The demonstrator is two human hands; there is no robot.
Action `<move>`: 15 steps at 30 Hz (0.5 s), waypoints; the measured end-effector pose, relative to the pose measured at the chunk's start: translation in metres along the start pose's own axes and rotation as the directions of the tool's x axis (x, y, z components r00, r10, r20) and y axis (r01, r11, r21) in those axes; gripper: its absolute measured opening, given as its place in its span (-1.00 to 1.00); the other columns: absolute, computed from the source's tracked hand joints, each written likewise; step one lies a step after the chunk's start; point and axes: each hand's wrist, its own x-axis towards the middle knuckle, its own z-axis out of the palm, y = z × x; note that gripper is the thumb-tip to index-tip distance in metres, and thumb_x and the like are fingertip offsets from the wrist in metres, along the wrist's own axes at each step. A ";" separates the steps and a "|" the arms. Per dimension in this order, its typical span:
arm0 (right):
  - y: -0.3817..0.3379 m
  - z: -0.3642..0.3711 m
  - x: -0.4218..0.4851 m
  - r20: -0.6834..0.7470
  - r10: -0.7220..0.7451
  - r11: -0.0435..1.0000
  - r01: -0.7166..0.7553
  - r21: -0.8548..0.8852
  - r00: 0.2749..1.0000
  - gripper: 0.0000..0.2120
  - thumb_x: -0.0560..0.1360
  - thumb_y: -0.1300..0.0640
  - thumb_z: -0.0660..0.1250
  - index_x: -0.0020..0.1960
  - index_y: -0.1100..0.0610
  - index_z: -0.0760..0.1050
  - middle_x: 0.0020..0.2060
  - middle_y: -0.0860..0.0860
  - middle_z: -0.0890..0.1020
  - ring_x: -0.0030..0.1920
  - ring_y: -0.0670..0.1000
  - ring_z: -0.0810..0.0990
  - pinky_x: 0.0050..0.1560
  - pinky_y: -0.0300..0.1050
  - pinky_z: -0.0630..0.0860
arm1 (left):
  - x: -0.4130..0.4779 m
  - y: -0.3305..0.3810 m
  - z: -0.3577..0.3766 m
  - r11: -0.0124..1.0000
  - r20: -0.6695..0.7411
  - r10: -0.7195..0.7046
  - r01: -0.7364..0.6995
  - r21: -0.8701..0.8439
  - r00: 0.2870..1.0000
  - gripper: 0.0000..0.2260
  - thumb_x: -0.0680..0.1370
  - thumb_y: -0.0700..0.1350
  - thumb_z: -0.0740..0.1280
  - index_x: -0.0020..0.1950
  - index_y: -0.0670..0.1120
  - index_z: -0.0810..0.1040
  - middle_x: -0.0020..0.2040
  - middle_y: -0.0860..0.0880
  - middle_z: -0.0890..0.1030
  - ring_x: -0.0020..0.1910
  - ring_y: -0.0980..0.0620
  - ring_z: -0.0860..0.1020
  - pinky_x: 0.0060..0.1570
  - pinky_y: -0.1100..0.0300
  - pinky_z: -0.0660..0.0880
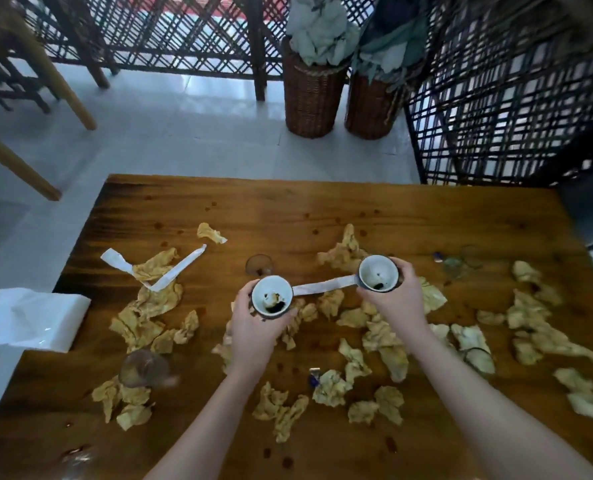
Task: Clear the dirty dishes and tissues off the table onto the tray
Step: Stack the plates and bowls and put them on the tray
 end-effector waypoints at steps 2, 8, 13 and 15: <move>0.011 -0.027 -0.010 -0.041 0.005 1.000 -0.005 0.001 0.999 -0.29 0.19 0.02 0.63 0.23 -0.03 0.35 0.02 -0.16 0.49 0.00 -0.14 0.47 -0.16 -0.39 0.38 | -0.010 0.010 0.019 0.999 0.047 0.044 -0.044 -0.002 0.998 -0.36 0.26 -0.05 0.62 0.23 0.16 0.41 0.11 0.25 0.50 0.17 0.15 0.49 0.17 0.11 0.52; 0.059 -0.115 -0.054 -0.179 0.048 0.998 -0.039 0.048 0.983 -0.28 0.18 0.02 0.62 0.25 -0.05 0.37 -0.03 -0.28 0.49 -0.02 -0.18 0.50 -0.11 -0.33 0.43 | -0.062 0.038 0.089 0.988 0.229 0.148 -0.152 -0.001 0.962 -0.38 0.27 -0.04 0.62 0.25 0.13 0.42 0.14 0.15 0.54 0.14 0.17 0.51 0.09 0.20 0.53; 0.099 -0.194 -0.098 -0.282 0.089 0.995 -0.070 0.076 0.955 -0.31 0.16 -0.01 0.62 0.20 -0.11 0.38 -0.08 -0.31 0.48 -0.06 -0.20 0.48 -0.19 -0.44 0.36 | -0.129 0.057 0.157 0.972 0.344 0.211 -0.233 0.023 0.915 -0.37 0.26 -0.04 0.62 0.24 0.12 0.41 0.15 0.09 0.54 0.16 0.07 0.52 0.15 0.09 0.54; 0.118 -0.230 -0.118 -0.338 0.093 0.995 -0.074 0.069 0.936 -0.31 0.16 0.01 0.62 0.21 -0.07 0.40 -0.10 -0.33 0.45 -0.05 -0.20 0.45 -0.24 -0.49 0.32 | -0.158 0.064 0.182 0.953 0.375 0.269 -0.301 0.029 0.887 -0.40 0.25 -0.03 0.63 0.19 0.12 0.41 0.11 0.08 0.55 0.14 0.05 0.53 0.13 0.05 0.55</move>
